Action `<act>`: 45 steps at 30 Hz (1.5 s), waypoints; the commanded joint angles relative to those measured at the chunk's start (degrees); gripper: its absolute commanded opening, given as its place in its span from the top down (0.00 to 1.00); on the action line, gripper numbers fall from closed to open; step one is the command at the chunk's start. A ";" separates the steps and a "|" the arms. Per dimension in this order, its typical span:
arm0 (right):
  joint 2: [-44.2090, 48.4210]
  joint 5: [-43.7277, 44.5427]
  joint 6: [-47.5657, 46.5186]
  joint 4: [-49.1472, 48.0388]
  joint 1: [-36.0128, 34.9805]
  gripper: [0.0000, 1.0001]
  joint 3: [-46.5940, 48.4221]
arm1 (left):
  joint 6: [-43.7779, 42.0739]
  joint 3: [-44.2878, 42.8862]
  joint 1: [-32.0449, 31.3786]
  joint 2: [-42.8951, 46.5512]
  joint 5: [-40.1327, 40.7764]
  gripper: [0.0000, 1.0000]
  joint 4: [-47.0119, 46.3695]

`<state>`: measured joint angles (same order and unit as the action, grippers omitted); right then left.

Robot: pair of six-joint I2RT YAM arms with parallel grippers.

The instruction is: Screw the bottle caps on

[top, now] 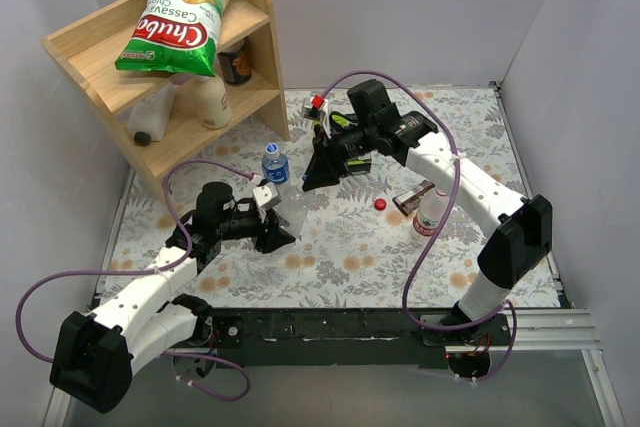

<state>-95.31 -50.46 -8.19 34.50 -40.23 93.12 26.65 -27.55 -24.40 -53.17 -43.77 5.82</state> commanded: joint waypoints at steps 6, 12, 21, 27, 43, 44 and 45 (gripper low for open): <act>-6.11 1.66 -9.20 7.58 -2.23 0.96 9.78 | -0.10 -1.54 -0.73 0.08 4.36 0.17 -6.71; -6.82 9.67 -21.95 18.48 -1.96 0.99 16.83 | -6.08 -2.24 -0.47 0.52 17.65 0.02 3.04; -8.23 21.53 -30.39 24.04 -3.10 0.99 19.91 | -15.05 -1.10 -0.12 2.27 27.16 0.02 14.03; -8.67 24.88 -30.40 20.61 -4.24 0.99 18.68 | -15.23 -0.14 -0.03 2.54 25.22 0.02 13.78; -11.39 24.88 -26.09 17.27 -3.28 0.89 16.48 | -16.90 1.97 0.06 2.98 24.17 0.02 12.90; -11.39 24.88 -26.00 17.18 -3.28 0.88 16.39 | -16.90 1.97 0.06 3.07 24.08 0.02 12.81; -11.39 24.97 -25.92 17.27 -3.28 0.83 16.22 | -16.90 2.06 0.06 2.98 24.08 0.02 12.89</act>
<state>-106.45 -25.41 -34.87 53.78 -43.66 109.62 10.66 -25.89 -24.69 -51.37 -19.05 19.29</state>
